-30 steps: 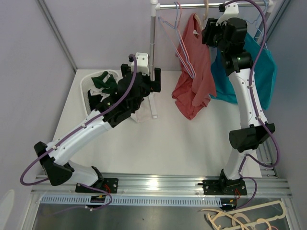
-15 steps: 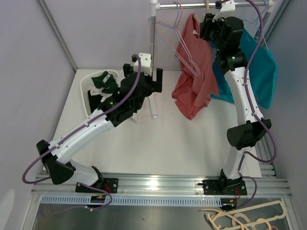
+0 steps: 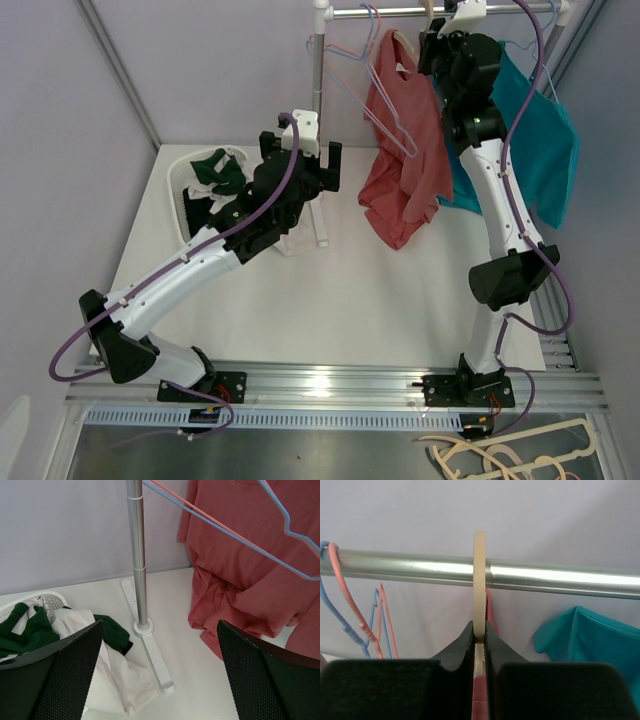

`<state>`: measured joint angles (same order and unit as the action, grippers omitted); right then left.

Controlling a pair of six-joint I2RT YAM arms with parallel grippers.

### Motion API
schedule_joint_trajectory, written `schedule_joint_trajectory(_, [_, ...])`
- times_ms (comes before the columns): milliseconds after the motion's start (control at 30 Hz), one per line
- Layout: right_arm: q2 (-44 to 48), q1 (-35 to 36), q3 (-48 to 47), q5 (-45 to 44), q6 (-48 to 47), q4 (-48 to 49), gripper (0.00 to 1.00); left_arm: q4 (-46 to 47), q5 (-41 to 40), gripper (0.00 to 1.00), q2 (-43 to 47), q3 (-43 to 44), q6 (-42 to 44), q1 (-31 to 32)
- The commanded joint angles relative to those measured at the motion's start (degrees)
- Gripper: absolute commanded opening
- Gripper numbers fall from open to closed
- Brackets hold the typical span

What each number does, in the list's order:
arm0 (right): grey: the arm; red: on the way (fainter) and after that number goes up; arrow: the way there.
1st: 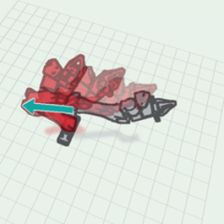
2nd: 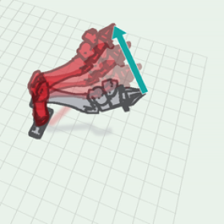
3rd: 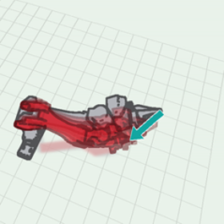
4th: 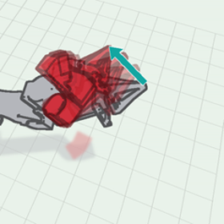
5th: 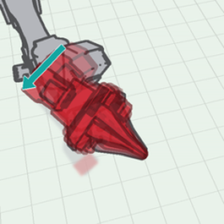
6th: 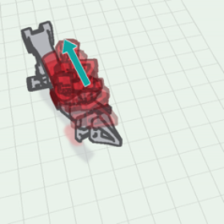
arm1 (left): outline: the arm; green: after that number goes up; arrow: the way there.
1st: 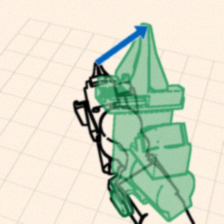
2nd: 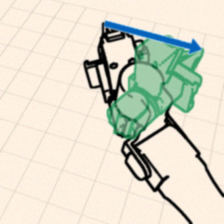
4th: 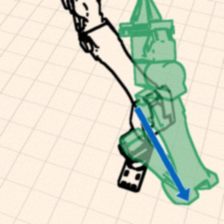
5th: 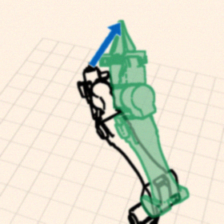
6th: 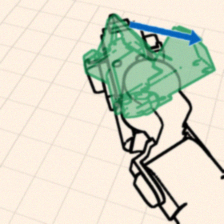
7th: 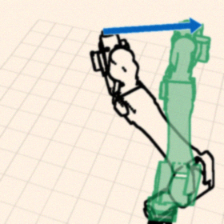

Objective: Remove the t-shirt from the hanger

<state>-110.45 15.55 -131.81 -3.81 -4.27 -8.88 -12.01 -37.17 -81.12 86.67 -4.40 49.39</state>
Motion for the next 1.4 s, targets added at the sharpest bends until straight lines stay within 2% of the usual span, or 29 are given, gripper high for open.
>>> schedule_joint_trajectory(0, [-1.3,0.4,-2.9,-2.9,-0.9,5.5,0.07,2.2,-0.9,0.99,0.0,0.3,1.2,0.4])
schedule_joint_trajectory(67, [-1.3,0.4,-2.6,-3.3,-1.6,6.5,0.06,2.1,-1.1,0.99,0.0,0.3,1.2,0.4])
schedule_joint_trajectory(133, [-1.9,0.5,-3.1,-3.7,-2.1,6.8,0.0,2.3,-1.2,1.0,0.0,0.2,1.3,0.4])
schedule_joint_trajectory(567, [-1.9,0.8,-7.0,-4.4,-3.7,8.2,0.0,1.8,-1.2,1.0,-0.2,0.3,0.5,0.4])
schedule_joint_trajectory(767, [1.7,1.1,-6.4,-4.4,-3.9,7.4,0.0,1.4,-1.2,1.0,0.3,0.3,-0.1,0.4])
schedule_joint_trajectory(833, [3.2,1.1,-5.3,-4.9,-4.0,6.4,0.0,1.2,-1.1,0.99,0.5,0.1,-0.3,0.4])
schedule_joint_trajectory(1000, [11.7,1.3,6.6,-5.1,-4.2,11.4,0.0,1.2,-1.0,1.0,1.3,-0.5,-0.9,0.4])
schedule_joint_trajectory(1267, [17.0,1.4,12.5,-4.8,-4.3,12.5,0.0,1.2,-1.2,1.0,2.1,-0.9,-0.7,0.4])
schedule_joint_trajectory(1367, [16.1,1.5,10.6,-5.1,-4.5,11.2,0.0,1.4,-1.8,1.0,2.4,-0.8,-0.2,0.4])
